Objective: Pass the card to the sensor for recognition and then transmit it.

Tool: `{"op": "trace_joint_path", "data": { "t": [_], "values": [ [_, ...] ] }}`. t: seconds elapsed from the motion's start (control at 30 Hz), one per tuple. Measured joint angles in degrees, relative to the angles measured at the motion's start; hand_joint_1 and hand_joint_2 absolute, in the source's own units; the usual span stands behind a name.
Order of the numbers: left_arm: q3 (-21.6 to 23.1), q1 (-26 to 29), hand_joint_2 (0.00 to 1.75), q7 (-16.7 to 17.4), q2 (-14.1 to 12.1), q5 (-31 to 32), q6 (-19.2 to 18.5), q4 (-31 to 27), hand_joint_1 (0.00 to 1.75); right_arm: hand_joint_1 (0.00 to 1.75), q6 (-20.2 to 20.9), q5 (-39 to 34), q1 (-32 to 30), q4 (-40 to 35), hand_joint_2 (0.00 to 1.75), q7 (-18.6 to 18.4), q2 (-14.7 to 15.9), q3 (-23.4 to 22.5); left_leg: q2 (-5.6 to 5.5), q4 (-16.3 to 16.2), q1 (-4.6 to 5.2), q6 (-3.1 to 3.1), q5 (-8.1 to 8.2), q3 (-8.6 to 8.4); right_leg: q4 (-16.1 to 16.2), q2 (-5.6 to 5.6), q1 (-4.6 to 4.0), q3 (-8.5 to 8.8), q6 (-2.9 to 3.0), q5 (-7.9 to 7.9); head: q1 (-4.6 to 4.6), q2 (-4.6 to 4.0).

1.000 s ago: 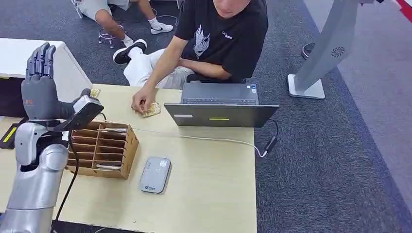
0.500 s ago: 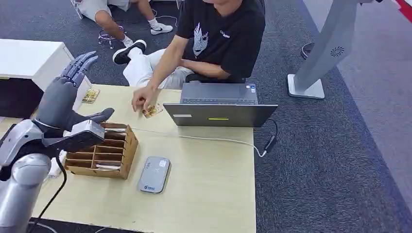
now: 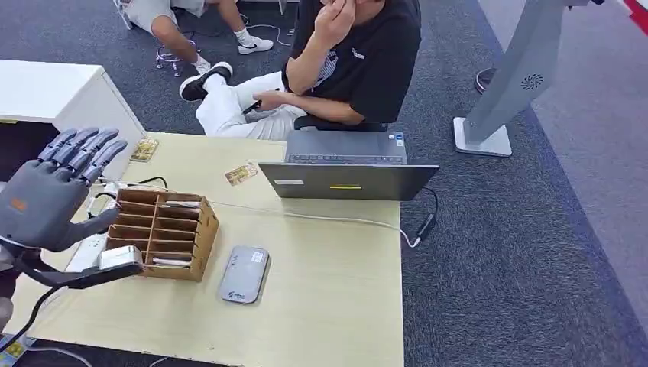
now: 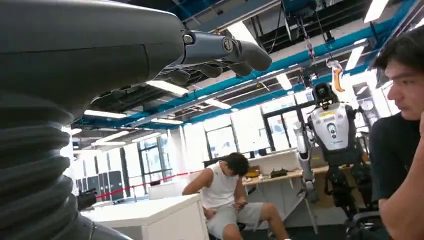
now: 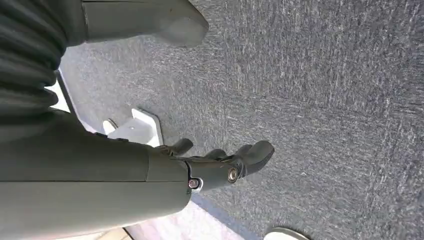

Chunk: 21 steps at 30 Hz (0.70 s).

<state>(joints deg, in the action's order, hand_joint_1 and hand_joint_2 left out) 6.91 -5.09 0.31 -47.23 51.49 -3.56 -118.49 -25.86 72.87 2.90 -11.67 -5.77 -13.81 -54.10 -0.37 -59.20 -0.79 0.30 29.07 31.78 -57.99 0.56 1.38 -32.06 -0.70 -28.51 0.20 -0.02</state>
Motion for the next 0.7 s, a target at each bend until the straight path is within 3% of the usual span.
{"op": "trace_joint_path", "data": {
  "t": [0.27,0.5,0.7],
  "values": [
    [0.1,1.1,1.75,4.1,-3.0,2.0,-2.6,-0.1,0.0,0.0,0.0,0.0,0.0,0.0,1.75,-0.5,-0.3,-0.4,-0.01,0.0,0.0,-0.01,-0.01,-0.02,0.0,-0.01,0.0,0.01,0.01,0.02,0.0,0.0],
    [0.8,-1.3,1.75,5.9,-2.8,2.6,-5.0,3.8,0.0,0.0,0.0,0.9,0.1,0.0,1.75,-0.5,-0.4,-0.4,0.0,0.0,0.0,-0.01,-0.01,-0.02,0.0,0.0,0.0,-0.02,0.01,0.02,-0.02,0.0],
    [2.5,-6.3,1.75,6.8,-1.1,0.5,-7.3,11.6,0.0,0.0,0.0,2.0,0.1,0.0,1.75,-0.6,-0.4,-0.4,-0.01,0.0,0.0,-0.01,-0.02,-0.03,0.0,-0.01,0.0,-0.02,0.02,0.04,-0.02,0.0]
  ]
}}
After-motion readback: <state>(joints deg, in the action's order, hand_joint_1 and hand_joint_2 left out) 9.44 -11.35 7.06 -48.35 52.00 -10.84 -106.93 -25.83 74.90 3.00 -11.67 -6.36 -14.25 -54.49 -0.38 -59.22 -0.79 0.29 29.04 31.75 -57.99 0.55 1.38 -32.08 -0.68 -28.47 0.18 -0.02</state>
